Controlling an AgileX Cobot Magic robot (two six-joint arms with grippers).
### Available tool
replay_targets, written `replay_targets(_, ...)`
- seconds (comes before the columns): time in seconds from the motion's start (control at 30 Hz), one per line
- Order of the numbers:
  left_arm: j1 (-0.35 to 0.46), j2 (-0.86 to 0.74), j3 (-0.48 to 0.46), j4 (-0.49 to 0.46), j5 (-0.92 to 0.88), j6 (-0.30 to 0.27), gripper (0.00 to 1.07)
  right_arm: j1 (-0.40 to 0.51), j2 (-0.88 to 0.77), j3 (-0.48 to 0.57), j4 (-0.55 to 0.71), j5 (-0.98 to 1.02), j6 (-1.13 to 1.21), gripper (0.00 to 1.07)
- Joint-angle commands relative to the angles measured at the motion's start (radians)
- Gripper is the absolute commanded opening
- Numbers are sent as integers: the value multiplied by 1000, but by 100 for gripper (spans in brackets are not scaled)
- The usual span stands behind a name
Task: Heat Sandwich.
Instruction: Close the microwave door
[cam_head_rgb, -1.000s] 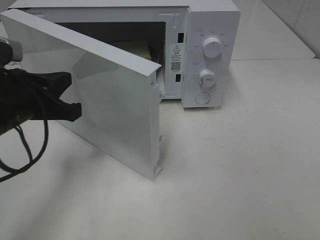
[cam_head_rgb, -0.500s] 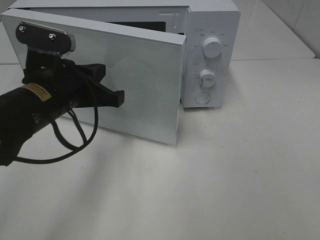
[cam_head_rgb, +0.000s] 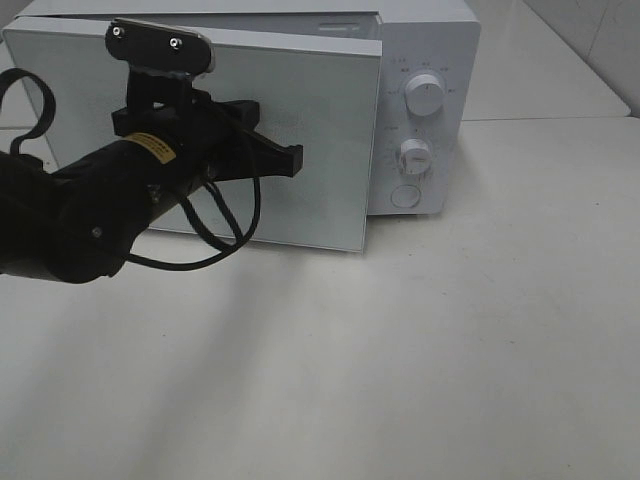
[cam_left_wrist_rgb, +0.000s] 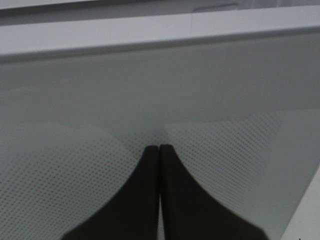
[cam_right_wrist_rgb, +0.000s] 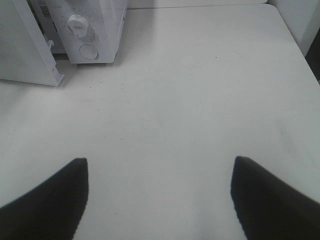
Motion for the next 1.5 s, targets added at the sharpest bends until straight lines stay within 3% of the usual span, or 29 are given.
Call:
replay_targets(0.03,-6,26,-44,-8,10,6,0,-6,-29,0,5,-11,-11,76)
replay_targets(0.67,-6,149,-255,-8,63,21,0,-6,-29,0,5,-11,-11,75)
replay_targets(0.9,-6,194,-331,-76,90,78,0,-6,-29,0,5,-11,-11,75)
replay_targets(1.23,9,229,-408,-92,112,93,0,-6,-29,0,5,-11,-11,75)
replay_targets(1.5,9,233,-410,-85,113,93,0,-6,-29,0,5,-11,-11,75)
